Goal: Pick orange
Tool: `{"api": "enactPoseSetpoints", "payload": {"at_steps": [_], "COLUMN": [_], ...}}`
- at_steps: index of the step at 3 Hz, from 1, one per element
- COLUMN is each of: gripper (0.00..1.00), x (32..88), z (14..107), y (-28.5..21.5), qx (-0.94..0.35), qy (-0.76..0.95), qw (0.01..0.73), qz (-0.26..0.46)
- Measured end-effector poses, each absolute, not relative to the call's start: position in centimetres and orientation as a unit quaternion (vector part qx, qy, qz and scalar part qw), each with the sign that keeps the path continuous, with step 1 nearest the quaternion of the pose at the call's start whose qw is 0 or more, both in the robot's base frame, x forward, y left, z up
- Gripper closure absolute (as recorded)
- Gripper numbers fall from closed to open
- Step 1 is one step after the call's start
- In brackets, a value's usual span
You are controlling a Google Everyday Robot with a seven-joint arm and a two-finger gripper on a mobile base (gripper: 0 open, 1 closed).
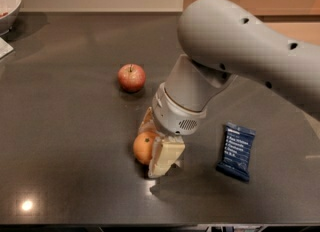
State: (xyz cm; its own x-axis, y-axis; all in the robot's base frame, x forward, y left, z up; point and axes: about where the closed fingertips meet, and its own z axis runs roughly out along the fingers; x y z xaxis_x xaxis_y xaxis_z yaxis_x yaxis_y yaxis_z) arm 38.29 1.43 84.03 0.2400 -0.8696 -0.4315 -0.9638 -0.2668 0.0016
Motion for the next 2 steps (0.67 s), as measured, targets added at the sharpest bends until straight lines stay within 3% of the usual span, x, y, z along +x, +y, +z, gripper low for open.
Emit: {"api": "enactPoseSetpoints", "payload": {"at_steps": [2], "gripper": [0.81], "x": [38.7], "z": [86.3], "y": [0.7], "qx": [-0.771], "qy": [0.594], "qw": [0.134], "qz": [0.186]}}
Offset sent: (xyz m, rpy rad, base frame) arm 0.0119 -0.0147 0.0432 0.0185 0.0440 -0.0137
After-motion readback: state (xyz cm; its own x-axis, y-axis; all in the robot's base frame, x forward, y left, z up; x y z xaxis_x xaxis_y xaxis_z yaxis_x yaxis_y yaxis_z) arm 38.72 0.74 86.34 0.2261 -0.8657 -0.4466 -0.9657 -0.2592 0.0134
